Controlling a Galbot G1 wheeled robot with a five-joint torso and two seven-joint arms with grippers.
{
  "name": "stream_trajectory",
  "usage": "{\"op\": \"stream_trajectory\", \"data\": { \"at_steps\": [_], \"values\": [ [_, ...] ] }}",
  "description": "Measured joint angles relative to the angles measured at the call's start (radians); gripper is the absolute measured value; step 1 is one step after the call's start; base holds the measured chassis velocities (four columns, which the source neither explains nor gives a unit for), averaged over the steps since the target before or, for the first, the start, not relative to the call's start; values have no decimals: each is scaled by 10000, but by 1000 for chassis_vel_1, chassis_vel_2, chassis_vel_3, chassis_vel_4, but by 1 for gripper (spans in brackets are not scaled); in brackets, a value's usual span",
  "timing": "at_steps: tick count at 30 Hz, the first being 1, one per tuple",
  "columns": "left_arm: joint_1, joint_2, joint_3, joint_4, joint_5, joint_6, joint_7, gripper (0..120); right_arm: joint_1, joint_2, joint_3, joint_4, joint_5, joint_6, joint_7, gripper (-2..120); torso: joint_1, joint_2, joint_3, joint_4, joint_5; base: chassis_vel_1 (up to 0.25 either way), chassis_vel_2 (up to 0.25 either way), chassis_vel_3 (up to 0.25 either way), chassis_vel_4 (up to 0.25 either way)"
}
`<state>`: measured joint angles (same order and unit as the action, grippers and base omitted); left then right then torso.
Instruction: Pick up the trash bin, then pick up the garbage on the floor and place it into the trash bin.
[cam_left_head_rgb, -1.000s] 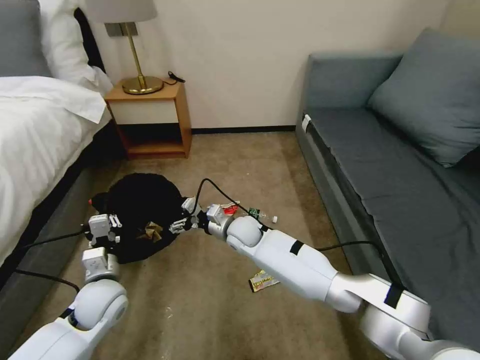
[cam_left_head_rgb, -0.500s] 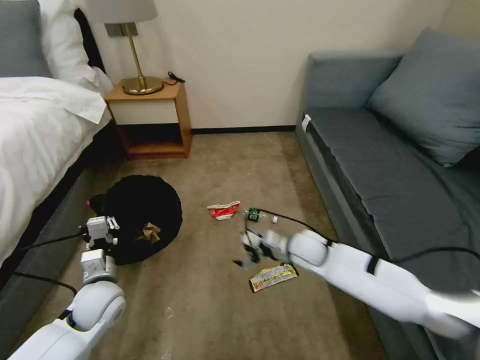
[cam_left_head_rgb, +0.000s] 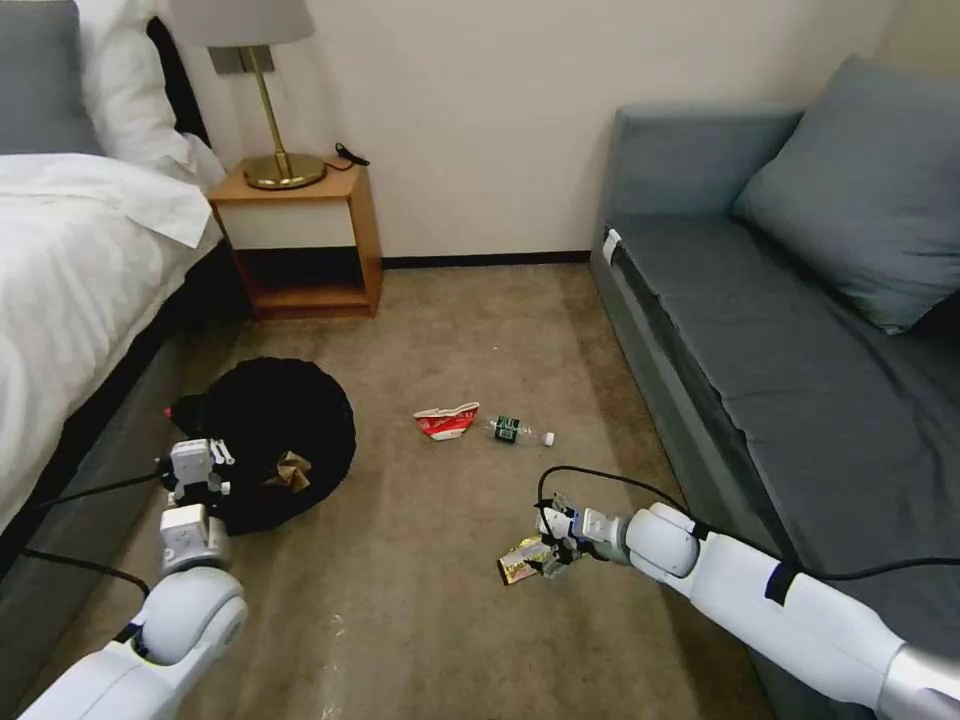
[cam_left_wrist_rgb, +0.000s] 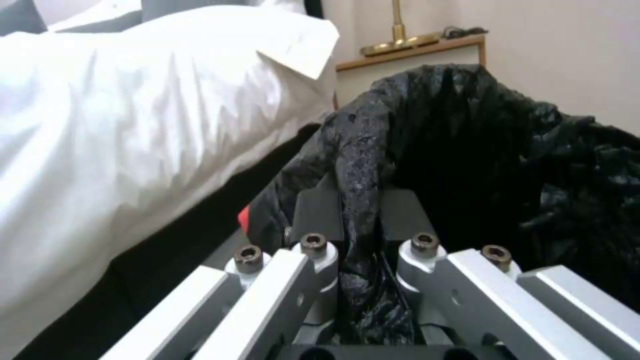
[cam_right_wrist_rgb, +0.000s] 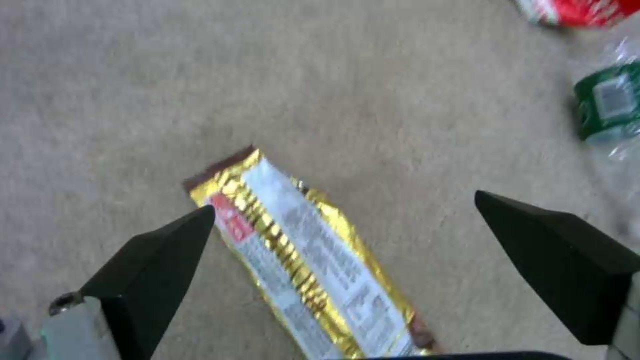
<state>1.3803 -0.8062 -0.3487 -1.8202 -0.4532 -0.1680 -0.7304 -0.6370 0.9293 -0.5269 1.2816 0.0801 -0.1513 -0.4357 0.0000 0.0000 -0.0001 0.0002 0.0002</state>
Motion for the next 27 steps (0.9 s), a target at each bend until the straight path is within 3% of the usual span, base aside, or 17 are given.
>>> {"op": "stream_trajectory", "data": {
  "at_steps": [17, 27],
  "values": [
    [342, -155, -116, -71, 266, -231, -2, 7, 600, 896, -546, -1508, 130, 171, -924, 100, 0, 0, 1, 0, -3, 0, 0, 0, 0],
    [601, -125, -232, -268, 360, -338, -3, 7, 951, 1438, -611, -3241, 62, 371, -1159, 100, 0, 0, 1, -3, -2, 0, 0, 0, 0]
  ]
}}
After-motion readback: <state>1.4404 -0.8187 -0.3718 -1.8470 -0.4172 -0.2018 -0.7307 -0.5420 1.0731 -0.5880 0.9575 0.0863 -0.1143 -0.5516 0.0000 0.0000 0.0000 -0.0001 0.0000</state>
